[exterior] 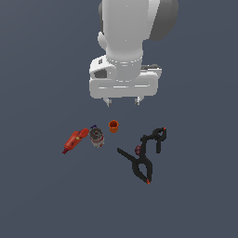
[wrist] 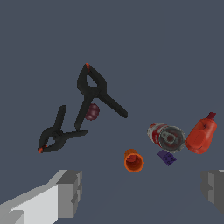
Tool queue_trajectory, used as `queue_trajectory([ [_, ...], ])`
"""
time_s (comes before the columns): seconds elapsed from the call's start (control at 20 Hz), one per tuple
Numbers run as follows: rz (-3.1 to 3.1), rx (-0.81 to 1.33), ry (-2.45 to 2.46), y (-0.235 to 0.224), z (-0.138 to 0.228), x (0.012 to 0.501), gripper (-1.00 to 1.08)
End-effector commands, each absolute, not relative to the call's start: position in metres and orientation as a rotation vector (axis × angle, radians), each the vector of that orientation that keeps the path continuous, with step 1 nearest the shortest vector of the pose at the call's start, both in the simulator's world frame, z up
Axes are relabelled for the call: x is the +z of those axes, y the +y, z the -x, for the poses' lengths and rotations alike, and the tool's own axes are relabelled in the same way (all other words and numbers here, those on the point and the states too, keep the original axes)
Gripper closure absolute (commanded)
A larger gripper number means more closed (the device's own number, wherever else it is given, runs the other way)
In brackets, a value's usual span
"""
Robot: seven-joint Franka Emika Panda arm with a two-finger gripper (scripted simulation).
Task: Pick up a designated object from a clutter of objects.
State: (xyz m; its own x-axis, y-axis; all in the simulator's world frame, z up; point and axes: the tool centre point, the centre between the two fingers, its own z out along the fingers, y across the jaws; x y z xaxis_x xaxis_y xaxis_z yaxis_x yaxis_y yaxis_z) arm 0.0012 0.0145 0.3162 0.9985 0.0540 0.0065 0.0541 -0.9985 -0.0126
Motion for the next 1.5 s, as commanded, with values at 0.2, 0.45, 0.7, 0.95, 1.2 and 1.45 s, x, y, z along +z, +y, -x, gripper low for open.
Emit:
queue_trajectory([
  [0.2, 3.122, -0.019, -0.072, 0.011, -0.005, 0.317, -0.2],
  [0.45, 3.119, -0.023, -0.065, 0.009, -0.006, 0.317, -0.2],
  [0.7, 3.113, 0.0, -0.055, 0.011, -0.009, 0.313, -0.2],
  [0.95, 3.093, 0.061, -0.026, 0.015, -0.014, 0.302, -0.2],
  [1.2, 3.058, 0.161, 0.019, 0.023, -0.023, 0.284, -0.2],
  [1.45, 3.0, 0.301, 0.077, 0.035, -0.033, 0.257, -0.2],
])
